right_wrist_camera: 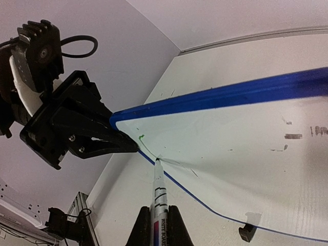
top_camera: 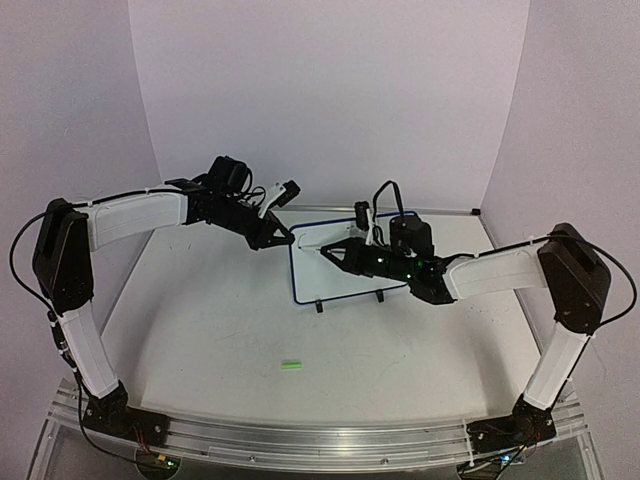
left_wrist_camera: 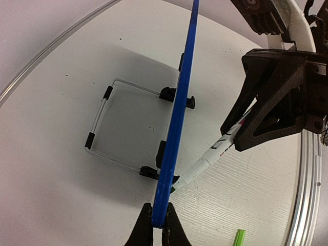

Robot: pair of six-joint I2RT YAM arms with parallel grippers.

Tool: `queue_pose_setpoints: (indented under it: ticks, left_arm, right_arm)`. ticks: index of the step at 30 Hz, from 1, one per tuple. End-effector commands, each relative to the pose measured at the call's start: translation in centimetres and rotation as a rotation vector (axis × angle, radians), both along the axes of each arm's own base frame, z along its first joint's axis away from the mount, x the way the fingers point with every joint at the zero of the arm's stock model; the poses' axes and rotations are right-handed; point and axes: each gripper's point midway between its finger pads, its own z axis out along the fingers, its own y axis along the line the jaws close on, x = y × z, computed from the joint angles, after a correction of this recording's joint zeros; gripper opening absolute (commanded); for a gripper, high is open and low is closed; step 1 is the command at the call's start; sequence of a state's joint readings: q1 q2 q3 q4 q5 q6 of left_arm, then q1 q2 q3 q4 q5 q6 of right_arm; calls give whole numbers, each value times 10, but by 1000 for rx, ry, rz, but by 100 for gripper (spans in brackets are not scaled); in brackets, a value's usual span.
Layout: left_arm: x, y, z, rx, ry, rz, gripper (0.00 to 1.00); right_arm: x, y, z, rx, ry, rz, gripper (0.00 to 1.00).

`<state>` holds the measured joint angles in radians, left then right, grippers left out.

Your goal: Write a sentence on the whiteboard

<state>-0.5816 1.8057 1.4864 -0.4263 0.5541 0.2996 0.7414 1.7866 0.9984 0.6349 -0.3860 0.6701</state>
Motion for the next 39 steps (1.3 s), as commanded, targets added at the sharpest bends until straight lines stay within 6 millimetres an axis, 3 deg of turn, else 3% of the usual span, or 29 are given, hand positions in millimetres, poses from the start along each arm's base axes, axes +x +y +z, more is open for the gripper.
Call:
queue_pose_setpoints:
  ticks: [1,21,26,33,39]
  left_arm:
    - [9,4,5,37,-46,18,0]
    - [10,5,6,37,-52,21,0]
    - [10,5,6,38,-53,22,0]
    - [10,6,6,41,-54,26,0]
    - [11,6,6,42,-55,27,0]
  right_arm:
    - [14,-11,-3,-18,-14,-85,0]
    - [13,-22,13,-13,-47,-125,0]
    - [8,-25,26,0,-74,-122,0]
    - [-5,-18,46,24,-120,-35,0]
    - [-5,-10,38,9,-103,-6,0]
